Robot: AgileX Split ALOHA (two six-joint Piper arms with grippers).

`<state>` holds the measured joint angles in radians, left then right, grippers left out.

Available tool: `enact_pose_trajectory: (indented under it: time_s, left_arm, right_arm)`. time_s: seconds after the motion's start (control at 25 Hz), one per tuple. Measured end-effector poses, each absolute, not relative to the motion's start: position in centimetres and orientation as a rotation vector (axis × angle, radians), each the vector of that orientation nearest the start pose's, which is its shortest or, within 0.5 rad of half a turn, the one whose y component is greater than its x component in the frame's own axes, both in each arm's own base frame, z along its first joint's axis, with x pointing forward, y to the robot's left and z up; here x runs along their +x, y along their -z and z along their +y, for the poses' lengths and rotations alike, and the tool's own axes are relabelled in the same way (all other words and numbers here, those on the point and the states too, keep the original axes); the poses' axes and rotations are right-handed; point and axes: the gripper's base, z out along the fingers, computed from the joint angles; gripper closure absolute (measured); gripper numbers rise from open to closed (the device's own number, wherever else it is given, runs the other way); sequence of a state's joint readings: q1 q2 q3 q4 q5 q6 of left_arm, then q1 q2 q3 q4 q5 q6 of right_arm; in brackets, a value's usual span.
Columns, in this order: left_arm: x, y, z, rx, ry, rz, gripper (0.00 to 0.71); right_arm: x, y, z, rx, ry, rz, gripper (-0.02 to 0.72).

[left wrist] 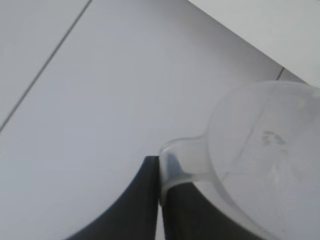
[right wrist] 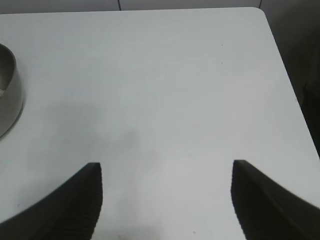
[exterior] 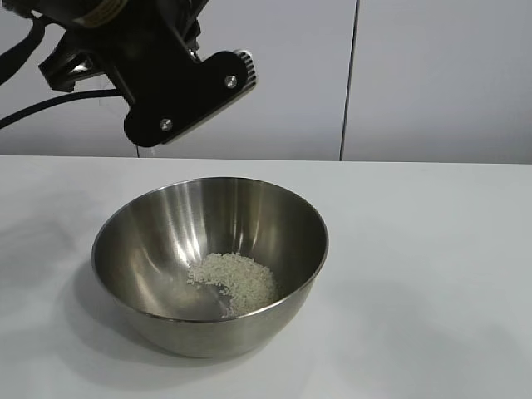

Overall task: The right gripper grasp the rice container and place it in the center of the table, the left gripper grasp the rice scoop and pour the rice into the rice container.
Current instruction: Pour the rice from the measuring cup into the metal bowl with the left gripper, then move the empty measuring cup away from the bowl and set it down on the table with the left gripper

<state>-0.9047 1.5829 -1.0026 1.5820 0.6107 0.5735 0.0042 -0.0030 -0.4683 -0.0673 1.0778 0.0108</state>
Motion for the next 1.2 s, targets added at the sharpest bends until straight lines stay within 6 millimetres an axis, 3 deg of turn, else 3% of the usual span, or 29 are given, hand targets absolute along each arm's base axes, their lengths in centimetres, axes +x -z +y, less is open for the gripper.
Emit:
enact_pose_trajectory:
  time_s: [0.24, 0.6, 0.72, 0.92, 1.08, 1.2]
  left_arm:
    - [25.0, -27.0, -23.7, 1.84, -0.991, 1.049, 0.704]
    - [25.2, -27.3, -23.0, 1.052, -0.503, 1.674, 0.704]
    - [26.0, -27.5, -21.8, 0.766, -0.395, 1.79, 0.704]
    - [28.0, -29.1, -18.2, 0.373, -0.191, 1.866, 0.704]
    - [28.7, -30.8, -15.5, 0.255, -0.011, 1.843, 0.704]
    - [29.3, -30.8, -13.3, 0.172, 0.072, 1.869, 0.704]
  right_arm:
    - [-0.3, -26.7, -0.5, 0.01, 0.072, 2.09, 0.209]
    - [-0.3, -26.7, -0.5, 0.01, 0.072, 2.09, 0.209]
    - [-0.3, -26.7, -0.5, 0.01, 0.072, 2.089, 0.209]
    - [-0.3, -26.7, -0.5, 0.01, 0.072, 2.089, 0.209]
    - [-0.3, -26.7, -0.5, 0.01, 0.072, 2.089, 0.209]
    - [-0.3, -26.7, -0.5, 0.01, 0.072, 2.089, 0.209]
